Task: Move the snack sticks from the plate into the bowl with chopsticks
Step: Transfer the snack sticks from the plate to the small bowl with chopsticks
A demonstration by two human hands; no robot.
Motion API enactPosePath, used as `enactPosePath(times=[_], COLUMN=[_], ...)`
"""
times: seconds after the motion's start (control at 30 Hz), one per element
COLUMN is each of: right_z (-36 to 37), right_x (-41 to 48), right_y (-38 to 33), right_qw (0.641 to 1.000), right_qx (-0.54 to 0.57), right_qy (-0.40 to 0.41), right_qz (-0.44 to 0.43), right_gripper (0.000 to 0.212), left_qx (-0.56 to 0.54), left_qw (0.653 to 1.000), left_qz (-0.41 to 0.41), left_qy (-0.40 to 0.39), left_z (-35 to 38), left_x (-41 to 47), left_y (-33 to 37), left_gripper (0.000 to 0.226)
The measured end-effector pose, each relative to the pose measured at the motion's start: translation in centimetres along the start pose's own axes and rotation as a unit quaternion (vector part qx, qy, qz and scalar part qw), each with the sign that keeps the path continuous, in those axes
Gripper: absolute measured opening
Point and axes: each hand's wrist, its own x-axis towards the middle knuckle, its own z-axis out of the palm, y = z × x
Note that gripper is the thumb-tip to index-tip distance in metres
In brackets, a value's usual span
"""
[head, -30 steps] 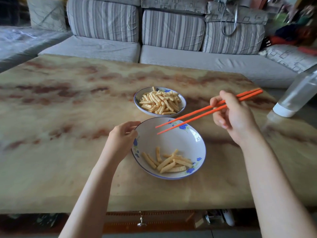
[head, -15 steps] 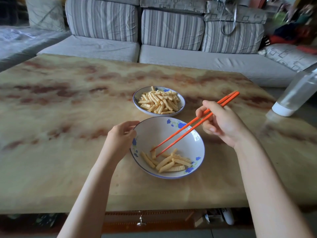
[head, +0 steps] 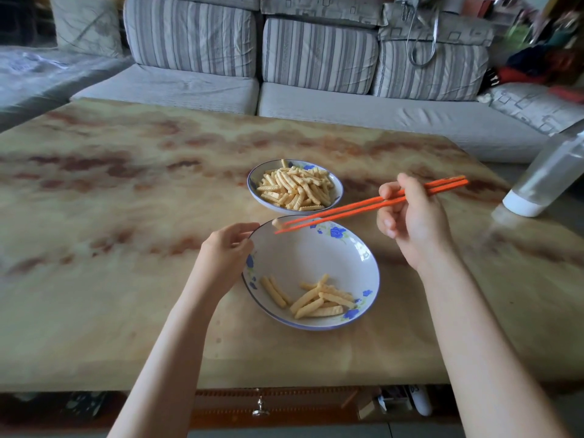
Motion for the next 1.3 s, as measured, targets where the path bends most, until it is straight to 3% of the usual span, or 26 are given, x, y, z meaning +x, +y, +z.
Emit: enactPosePath(times=[0.3, 0.57, 0.83, 1.07, 1.3], right_z=[2.8, 5.8, 4.1, 1.0, -1.0], right_x=[1.7, 2.7, 2.0, -0.4, -2.6], right_y=[1.2, 2.4, 1.8, -0.7, -2.6], right_qw=[0.993, 0.994, 0.994, 0.996, 0.977], right_qx=[0.015, -0.031, -0.037, -0.053, -0.163], right_qy=[0.109, 0.094, 0.07, -0.022, -0.134], right_qz=[-0.043, -0.039, -0.077, -0.067, -0.014], right_gripper=[0.04, 0.044, 0.043, 0.043, 0.043], left_qx=[0.005, -0.002, 0.004, 0.007, 0.013], left_qw=[1.0, 1.0, 1.0, 1.0, 1.0], left_qz=[0.003, 0.002, -0.002, -0.003, -0.004], left_qy=[0.001, 0.002, -0.003, -0.001, 0.0], left_z=[0.0, 0.1, -0.1, 0.0, 0.0], left_x=[0.1, 0.3, 0.1, 0.0, -0.2], left_y=[0.0, -0.3, 0.0, 0.0, 0.1], left_gripper=[0.041, 0.04, 0.04, 0.04, 0.04])
